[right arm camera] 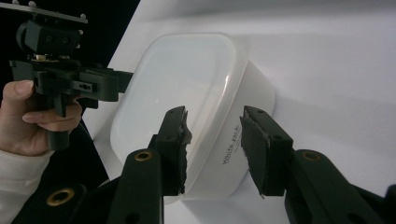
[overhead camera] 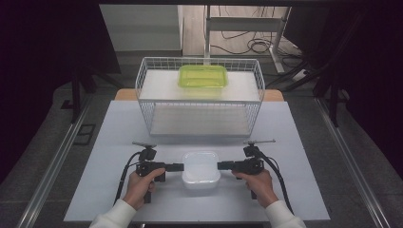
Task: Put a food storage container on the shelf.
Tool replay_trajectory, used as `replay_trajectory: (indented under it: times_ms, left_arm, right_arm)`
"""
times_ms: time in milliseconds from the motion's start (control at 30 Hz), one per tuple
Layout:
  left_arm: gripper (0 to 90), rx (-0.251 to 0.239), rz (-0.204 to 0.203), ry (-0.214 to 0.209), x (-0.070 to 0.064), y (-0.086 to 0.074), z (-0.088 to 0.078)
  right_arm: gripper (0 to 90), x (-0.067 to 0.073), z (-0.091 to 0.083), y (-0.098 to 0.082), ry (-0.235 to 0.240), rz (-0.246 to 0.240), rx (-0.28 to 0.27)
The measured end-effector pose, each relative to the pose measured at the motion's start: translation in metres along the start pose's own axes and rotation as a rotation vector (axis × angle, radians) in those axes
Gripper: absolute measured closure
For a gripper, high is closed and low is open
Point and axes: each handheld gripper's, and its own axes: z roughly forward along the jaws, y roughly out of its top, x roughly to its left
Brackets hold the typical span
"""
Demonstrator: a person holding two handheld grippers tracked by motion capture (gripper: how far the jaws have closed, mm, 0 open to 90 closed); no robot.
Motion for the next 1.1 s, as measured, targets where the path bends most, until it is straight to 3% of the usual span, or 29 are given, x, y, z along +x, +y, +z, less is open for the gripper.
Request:
replay_trajectory:
  times_ms: [267, 433, 600, 700, 1100]
  left_arm:
    - [65.6, 0.01, -0.003, -0.027, -0.0005, -0.0013, 0.0021]
    - [71.3, 0.009, -0.017, -0.02, -0.0006, -0.002, 0.002]
    - [75.4, -0.007, -0.049, -0.062, 0.0012, -0.0031, -0.0005]
    - [77.2, -0.017, -0.035, -0.041, -0.0001, -0.003, -0.0036]
    - [79.9, -0.018, 0.008, -0.02, -0.0074, -0.0045, -0.0067]
  right_arm:
    - [65.2, -0.0019, 0.0044, -0.0003, 0.044, 0.038, 0.014]
    - [67.6, -0.0031, 0.0041, -0.0004, 0.06, 0.073, 0.022]
    - [71.1, -0.0035, 0.0009, -0.0012, 0.068, 0.108, 0.023]
    - [75.6, -0.0029, -0.0005, -0.003, 0.115, 0.145, 0.011]
    - [78.7, 0.0015, -0.0041, -0.0034, 0.11, 0.117, 0.006]
